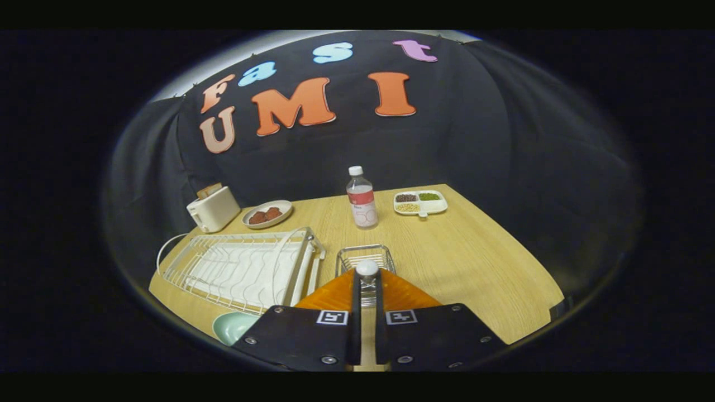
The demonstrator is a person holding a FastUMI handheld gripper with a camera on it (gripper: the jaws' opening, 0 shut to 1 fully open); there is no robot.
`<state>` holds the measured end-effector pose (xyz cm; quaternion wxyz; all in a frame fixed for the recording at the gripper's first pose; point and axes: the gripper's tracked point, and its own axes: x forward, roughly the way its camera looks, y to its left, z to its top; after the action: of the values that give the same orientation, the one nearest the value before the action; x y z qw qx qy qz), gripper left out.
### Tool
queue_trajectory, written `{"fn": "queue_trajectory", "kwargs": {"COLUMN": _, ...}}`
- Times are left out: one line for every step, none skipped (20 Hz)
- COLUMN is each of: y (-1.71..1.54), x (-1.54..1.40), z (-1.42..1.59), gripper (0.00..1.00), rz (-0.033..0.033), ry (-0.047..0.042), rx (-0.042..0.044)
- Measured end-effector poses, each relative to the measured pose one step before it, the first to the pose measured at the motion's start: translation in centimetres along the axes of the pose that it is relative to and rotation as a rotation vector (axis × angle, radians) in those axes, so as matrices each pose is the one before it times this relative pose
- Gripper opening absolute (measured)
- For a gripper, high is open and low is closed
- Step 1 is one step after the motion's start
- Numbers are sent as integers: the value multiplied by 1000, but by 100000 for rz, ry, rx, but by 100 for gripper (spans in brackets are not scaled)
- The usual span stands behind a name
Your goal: Take the plate from the dish rack, then take the spoon from the basket and place it into the plate.
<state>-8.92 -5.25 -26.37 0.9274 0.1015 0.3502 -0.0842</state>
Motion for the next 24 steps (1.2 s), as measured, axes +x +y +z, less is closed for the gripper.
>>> {"fn": "queue_trajectory", "kwargs": {"y": -63, "x": -376, "z": 670, "gripper": 11, "rz": -123, "ry": -1005, "rx": 56}}
{"fn": "queue_trajectory", "kwargs": {"y": 40, "x": -563, "z": 639, "gripper": 10, "rz": 51, "ry": -944, "rx": -83}}
{"fn": "queue_trajectory", "kwargs": {"y": 98, "x": -522, "z": 629, "gripper": 10, "rz": 290, "ry": -915, "rx": -327}}
{"fn": "queue_trajectory", "kwargs": {"y": 123, "x": -674, "z": 642, "gripper": 10, "rz": 584, "ry": -879, "rx": -654}}
{"fn": "queue_trajectory", "kwargs": {"y": 26, "x": -568, "z": 669, "gripper": 10, "rz": 172, "ry": -865, "rx": -978}}
{"fn": "queue_trajectory", "kwargs": {"y": 80, "x": -562, "z": 480, "gripper": 10, "rz": 294, "ry": -713, "rx": -1222}}
{"fn": "queue_trajectory", "kwargs": {"y": -35, "x": -504, "z": 463, "gripper": 10, "rz": -160, "ry": -562, "rx": -847}}
{"fn": "queue_trajectory", "kwargs": {"y": 115, "x": -579, "z": 315, "gripper": 10, "rz": 185, "ry": 71, "rx": -564}}
{"fn": "queue_trajectory", "kwargs": {"y": 182, "x": -538, "z": 399, "gripper": 10, "rz": 376, "ry": -293, "rx": -119}}
{"fn": "queue_trajectory", "kwargs": {"y": 260, "x": -582, "z": 369, "gripper": 10, "rz": 1044, "ry": -418, "rx": -65}}
{"fn": "queue_trajectory", "kwargs": {"y": 322, "x": -559, "z": 246, "gripper": 10, "rz": 1171, "ry": -440, "rx": -27}}
{"fn": "queue_trajectory", "kwargs": {"y": 322, "x": -474, "z": 7, "gripper": 10, "rz": 1190, "ry": 166, "rx": -347}}
{"fn": "queue_trajectory", "kwargs": {"y": 466, "x": -407, "z": -126, "gripper": 10, "rz": 1315, "ry": 295, "rx": -318}}
{"fn": "queue_trajectory", "kwargs": {"y": 435, "x": -644, "z": -244, "gripper": 10, "rz": 1538, "ry": 390, "rx": -534}}
{"fn": "queue_trajectory", "kwargs": {"y": 466, "x": -471, "z": -129, "gripper": 10, "rz": 1560, "ry": 203, "rx": -453}}
{"fn": "queue_trajectory", "kwargs": {"y": 578, "x": -428, "z": -293, "gripper": 10, "rz": 1686, "ry": 658, "rx": 244}}
{"fn": "queue_trajectory", "kwargs": {"y": 708, "x": -495, "z": -359, "gripper": 10, "rz": 2319, "ry": 789, "rx": 531}}
{"fn": "queue_trajectory", "kwargs": {"y": 503, "x": -329, "z": -479, "gripper": 10, "rz": 1280, "ry": 1116, "rx": 81}}
{"fn": "queue_trajectory", "kwargs": {"y": 319, "x": -288, "z": -465, "gripper": 10, "rz": 1024, "ry": 1240, "rx": -310}}
{"fn": "queue_trajectory", "kwargs": {"y": 396, "x": -194, "z": -520, "gripper": 10, "rz": 686, "ry": 1560, "rx": 201}}
{"fn": "queue_trajectory", "kwargs": {"y": 510, "x": -201, "z": -172, "gripper": 10, "rz": 1145, "ry": 834, "rx": 355}}
{"fn": "queue_trajectory", "kwargs": {"y": 505, "x": -267, "z": -186, "gripper": 10, "rz": 1347, "ry": 407, "rx": 484}}
{"fn": "queue_trajectory", "kwargs": {"y": 555, "x": -76, "z": -213, "gripper": 10, "rz": 1838, "ry": 913, "rx": 461}}
{"fn": "queue_trajectory", "kwargs": {"y": 652, "x": 79, "z": -407, "gripper": 10, "rz": 1875, "ry": 1231, "rx": 103}}
